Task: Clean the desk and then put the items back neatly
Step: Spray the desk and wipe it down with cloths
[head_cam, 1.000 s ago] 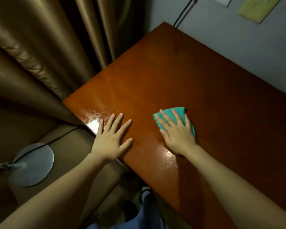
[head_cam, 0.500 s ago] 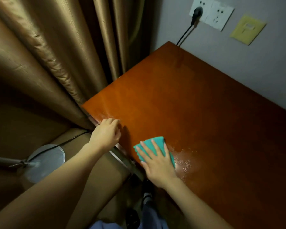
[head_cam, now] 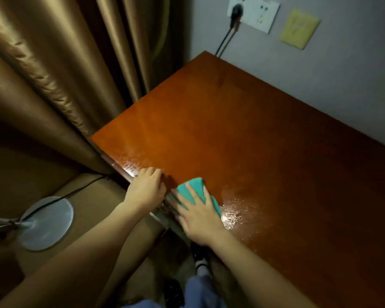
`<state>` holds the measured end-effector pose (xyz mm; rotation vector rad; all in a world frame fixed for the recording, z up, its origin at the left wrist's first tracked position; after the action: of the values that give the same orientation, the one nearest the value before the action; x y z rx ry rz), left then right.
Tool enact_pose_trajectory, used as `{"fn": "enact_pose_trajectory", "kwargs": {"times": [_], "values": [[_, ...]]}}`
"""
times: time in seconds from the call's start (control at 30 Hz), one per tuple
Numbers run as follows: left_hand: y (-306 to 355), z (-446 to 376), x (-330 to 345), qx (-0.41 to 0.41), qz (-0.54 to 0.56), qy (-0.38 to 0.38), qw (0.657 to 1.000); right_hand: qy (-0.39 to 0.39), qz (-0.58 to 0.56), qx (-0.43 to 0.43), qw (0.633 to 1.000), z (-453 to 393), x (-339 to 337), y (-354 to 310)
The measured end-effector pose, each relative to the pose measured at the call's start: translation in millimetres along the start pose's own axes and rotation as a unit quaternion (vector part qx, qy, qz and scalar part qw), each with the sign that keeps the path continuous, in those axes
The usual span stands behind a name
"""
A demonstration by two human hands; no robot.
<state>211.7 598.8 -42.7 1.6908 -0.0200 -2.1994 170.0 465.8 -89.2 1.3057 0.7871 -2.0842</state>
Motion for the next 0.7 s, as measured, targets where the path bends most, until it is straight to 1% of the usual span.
{"fn": "enact_pose_trajectory", "kwargs": {"times": [0.07, 0.13, 0.2, 0.27, 0.33, 0.4, 0.47, 0.6, 0.7], "values": [[36.7, -3.2, 8.9, 0.033, 0.015, -0.008, 0.999, 0.009, -0.005, 0.019, 1.000, 31.5, 11.7, 24.4], [68.0, -4.0, 22.5, 0.062, 0.010, -0.025, 0.998, 0.041, -0.005, 0.086, 0.995, 50.6, 7.3, 63.5], [87.0, -3.5, 40.6, 0.076, -0.007, -0.047, 0.996, 0.065, -0.003, 0.144, 0.987, 57.4, -3.1, 97.6], [94.8, -3.4, 56.3, 0.076, -0.033, -0.061, 0.995, 0.075, -0.018, 0.177, 0.981, 54.2, -5.3, 118.9], [95.2, -6.7, 70.9, 0.079, -0.061, -0.052, 0.994, 0.101, -0.011, 0.179, 0.979, 54.9, -4.9, 123.0], [94.0, -12.2, 77.6, 0.085, -0.075, -0.031, 0.993, 0.088, 0.001, 0.149, 0.985, 58.2, 2.1, 126.2], [95.2, -19.5, 80.0, 0.093, -0.085, -0.024, 0.992, 0.077, 0.001, 0.146, 0.986, 63.0, 4.5, 143.1], [102.5, -36.7, 77.4, 0.084, -0.083, -0.020, 0.993, 0.072, -0.002, 0.190, 0.979, 54.2, -12.9, 195.1], [116.6, -57.3, 73.0, 0.091, -0.096, -0.007, 0.991, 0.086, -0.028, 0.252, 0.963, 32.4, -29.4, 222.2]]}}
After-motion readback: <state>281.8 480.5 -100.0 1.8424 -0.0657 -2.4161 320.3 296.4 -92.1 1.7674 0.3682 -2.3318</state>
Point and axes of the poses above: each hand's wrist, its own z-axis away from the middle knuckle, its own x-axis out of the palm, y = z × x, the point moved 7 cm from there along -z, towards the middle knuckle, and after that the axes turned 11 degrees about -x, right-handed, at the moved point
